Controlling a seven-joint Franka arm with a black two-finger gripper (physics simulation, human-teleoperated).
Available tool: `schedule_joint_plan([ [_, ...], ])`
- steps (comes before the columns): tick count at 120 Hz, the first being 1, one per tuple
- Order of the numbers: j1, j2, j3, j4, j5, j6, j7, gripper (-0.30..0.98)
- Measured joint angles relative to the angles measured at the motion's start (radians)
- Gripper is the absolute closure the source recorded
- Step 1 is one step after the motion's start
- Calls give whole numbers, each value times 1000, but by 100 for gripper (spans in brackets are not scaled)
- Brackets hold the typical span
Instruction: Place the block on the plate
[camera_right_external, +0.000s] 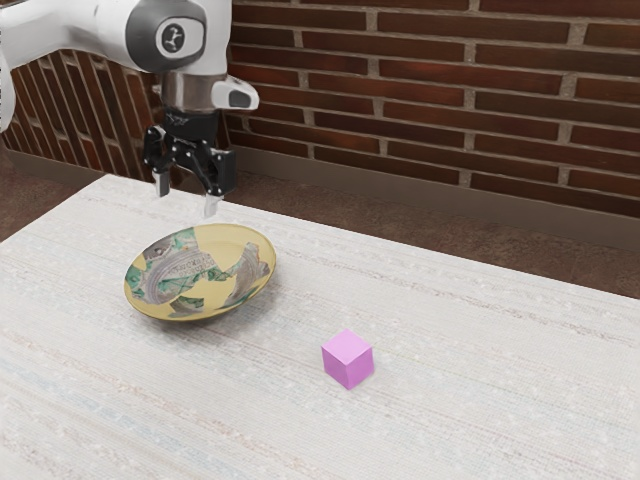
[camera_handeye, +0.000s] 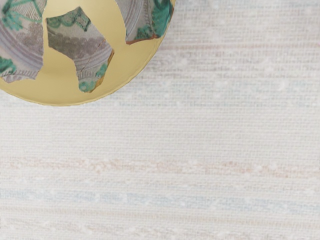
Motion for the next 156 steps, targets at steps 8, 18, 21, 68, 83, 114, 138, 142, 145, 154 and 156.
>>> schedule_joint_plan([
  [8,-25,1,10,-2,14,65,-7,0],
  [18,-38,2,13,-4,22,126,-14,0],
  [21,-41,6,14,-5,24,141,-16,0],
  [68,-225,368,14,73,-46,404,-68,0],
  [83,-244,432,14,51,-92,496,-89,0],
  [114,-261,487,13,-22,-74,625,-75,0],
  [138,-262,488,13,-55,-85,678,-60,0],
  [142,-262,488,13,-61,-86,686,-58,0],
  [145,-262,488,13,-68,-87,692,-57,0],
  [154,-261,487,13,-88,-92,708,-53,0],
  [156,-261,487,13,-92,-93,711,-52,0],
])
